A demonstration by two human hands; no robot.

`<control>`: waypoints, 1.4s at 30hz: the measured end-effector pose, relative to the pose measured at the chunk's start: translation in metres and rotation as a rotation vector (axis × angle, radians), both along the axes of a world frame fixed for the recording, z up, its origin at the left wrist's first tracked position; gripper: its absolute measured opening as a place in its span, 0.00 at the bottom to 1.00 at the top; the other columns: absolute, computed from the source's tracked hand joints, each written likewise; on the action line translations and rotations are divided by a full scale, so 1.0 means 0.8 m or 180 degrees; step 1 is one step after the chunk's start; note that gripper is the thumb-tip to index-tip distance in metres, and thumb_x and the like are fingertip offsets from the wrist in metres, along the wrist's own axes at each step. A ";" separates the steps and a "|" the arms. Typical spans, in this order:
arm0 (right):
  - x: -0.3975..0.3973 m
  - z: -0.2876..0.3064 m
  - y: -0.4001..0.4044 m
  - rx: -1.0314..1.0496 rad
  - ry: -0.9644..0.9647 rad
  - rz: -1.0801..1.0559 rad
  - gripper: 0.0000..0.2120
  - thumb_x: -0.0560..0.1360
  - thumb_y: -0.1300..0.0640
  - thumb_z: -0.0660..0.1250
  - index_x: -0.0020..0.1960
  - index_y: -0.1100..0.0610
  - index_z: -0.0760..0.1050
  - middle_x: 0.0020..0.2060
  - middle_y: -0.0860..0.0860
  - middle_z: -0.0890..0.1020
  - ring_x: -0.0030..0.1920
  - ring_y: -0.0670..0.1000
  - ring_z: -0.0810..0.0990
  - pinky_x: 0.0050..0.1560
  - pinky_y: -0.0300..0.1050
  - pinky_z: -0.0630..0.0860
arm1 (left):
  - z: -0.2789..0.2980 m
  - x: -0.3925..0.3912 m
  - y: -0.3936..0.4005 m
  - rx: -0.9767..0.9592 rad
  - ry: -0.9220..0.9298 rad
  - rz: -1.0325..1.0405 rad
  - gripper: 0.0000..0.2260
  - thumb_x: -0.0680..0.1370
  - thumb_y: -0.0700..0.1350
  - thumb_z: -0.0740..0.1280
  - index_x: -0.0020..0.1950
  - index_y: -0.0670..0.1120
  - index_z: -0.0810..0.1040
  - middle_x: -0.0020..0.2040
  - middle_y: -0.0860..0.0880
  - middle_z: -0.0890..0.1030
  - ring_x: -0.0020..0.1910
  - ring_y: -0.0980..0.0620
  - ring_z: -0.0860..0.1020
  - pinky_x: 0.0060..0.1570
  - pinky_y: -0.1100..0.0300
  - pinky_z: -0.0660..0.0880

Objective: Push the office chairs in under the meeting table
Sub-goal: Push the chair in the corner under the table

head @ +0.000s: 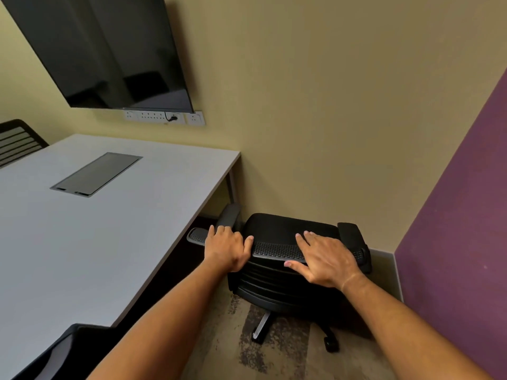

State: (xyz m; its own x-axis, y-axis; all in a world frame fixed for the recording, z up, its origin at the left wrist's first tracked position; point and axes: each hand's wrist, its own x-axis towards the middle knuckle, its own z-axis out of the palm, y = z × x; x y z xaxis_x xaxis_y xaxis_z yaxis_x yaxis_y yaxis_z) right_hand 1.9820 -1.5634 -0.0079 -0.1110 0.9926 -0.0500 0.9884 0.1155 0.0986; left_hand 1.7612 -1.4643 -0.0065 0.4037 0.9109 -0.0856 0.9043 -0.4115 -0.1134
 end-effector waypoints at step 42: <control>0.036 -0.008 0.292 0.0088 0.0307 0.0684 0.35 0.75 0.44 0.39 0.78 0.60 0.54 0.77 0.57 0.60 0.77 0.54 0.54 0.76 0.52 0.43 | -0.001 -0.005 0.109 -0.1250 -0.0724 0.2076 0.40 0.77 0.70 0.41 0.80 0.44 0.46 0.80 0.39 0.50 0.79 0.42 0.50 0.76 0.43 0.49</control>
State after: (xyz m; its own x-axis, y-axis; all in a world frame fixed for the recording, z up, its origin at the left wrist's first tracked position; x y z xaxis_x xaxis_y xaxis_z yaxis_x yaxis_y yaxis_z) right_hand 2.0111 -1.3299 -0.0143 -0.3229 0.9464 -0.0019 0.9464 0.3229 0.0109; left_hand 1.7573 -1.3775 -0.0070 -0.1545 0.8900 -0.4290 0.9602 0.2375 0.1467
